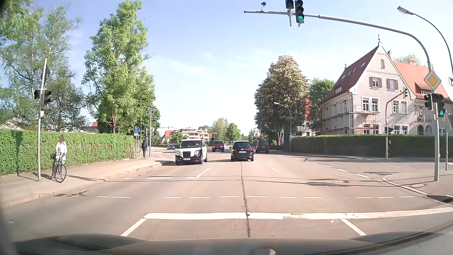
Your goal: Follow the waypoints while adhering to traffic rules and regulations
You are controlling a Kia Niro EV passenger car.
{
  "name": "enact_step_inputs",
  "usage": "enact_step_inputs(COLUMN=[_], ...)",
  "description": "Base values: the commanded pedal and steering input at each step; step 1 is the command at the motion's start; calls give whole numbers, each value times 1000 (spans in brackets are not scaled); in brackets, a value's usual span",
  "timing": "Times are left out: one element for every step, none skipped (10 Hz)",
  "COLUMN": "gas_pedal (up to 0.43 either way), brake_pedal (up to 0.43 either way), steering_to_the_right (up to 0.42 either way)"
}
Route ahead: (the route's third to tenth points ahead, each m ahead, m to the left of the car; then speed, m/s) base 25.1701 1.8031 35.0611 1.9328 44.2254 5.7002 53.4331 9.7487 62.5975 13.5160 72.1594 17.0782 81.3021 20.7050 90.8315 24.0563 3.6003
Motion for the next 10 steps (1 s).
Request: enact_step_inputs(gas_pedal=[0, 0, 0, 0, 0, 0, 0, 0, 0, 0], brake_pedal=[299, 299, 299, 287, 262, 250, 244, 250, 250, 183], steering_to_the_right=[-2, -2, -1, -1, -1, 0, 0, 0, 0, 0])
